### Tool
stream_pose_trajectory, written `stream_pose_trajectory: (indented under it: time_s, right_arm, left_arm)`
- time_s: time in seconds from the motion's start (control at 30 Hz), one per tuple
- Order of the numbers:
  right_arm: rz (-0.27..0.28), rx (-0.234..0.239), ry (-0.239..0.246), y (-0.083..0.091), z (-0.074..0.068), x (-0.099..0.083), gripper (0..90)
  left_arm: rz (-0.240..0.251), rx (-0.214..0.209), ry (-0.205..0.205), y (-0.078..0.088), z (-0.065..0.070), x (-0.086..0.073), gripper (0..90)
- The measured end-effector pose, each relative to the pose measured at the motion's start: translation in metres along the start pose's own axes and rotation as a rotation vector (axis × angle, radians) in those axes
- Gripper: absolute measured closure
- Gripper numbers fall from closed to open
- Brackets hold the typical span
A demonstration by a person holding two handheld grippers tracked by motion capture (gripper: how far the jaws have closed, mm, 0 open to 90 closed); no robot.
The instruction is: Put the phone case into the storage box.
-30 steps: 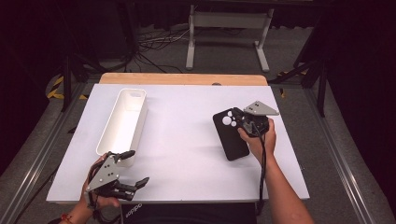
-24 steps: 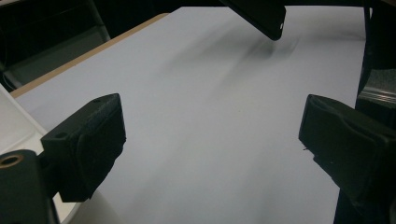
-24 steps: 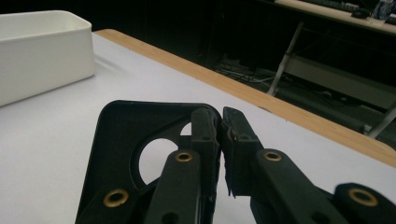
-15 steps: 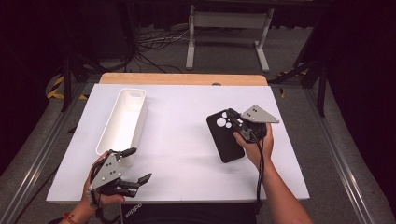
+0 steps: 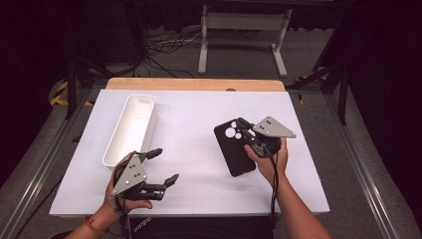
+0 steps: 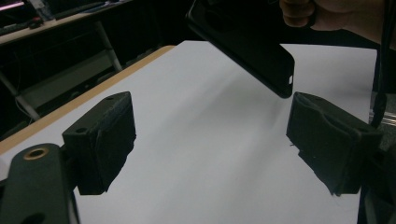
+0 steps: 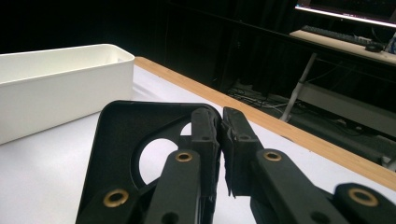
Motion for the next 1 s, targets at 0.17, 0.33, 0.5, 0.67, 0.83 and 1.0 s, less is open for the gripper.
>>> stream_pose_trajectory:
  time_s: [0.17, 0.33, 0.5, 0.67, 0.83, 1.0]
  right_arm:
    - [0.015, 0.011, 0.009, 0.001, -0.007, 0.001, 84.5]
    - [0.020, 0.027, 0.027, 0.000, -0.017, 0.002, 84.5]
    - [0.030, 0.041, 0.046, -0.001, -0.027, 0.004, 84.5]
    - [0.050, 0.031, 0.068, -0.001, -0.036, 0.005, 84.4]
    - [0.072, 0.030, 0.074, 0.000, -0.043, 0.005, 84.4]
    - [0.088, 0.024, 0.077, 0.000, -0.046, 0.005, 84.4]
  left_arm:
    - [0.011, -0.039, 0.017, -0.018, 0.000, 0.015, 16.5]
    - [0.020, -0.064, 0.038, -0.033, -0.001, 0.027, 16.4]
    - [0.015, -0.071, 0.054, -0.045, -0.002, 0.032, 16.4]
    - [0.008, -0.083, 0.094, -0.054, -0.004, 0.037, 18.4]
    - [0.006, -0.094, 0.154, -0.065, -0.008, 0.042, 29.6]
    - [-0.010, -0.098, 0.201, -0.071, -0.013, 0.040, 46.7]
Point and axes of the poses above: each handheld gripper's, and its own axes: y roughly backward along the jaws, x roughly out of its top, z roughly to its right, the point moved 5 cm from there along -y, roughly forward along the jaws, and after that the axes turned 13 degrees about -z, right-handed, at the moved point
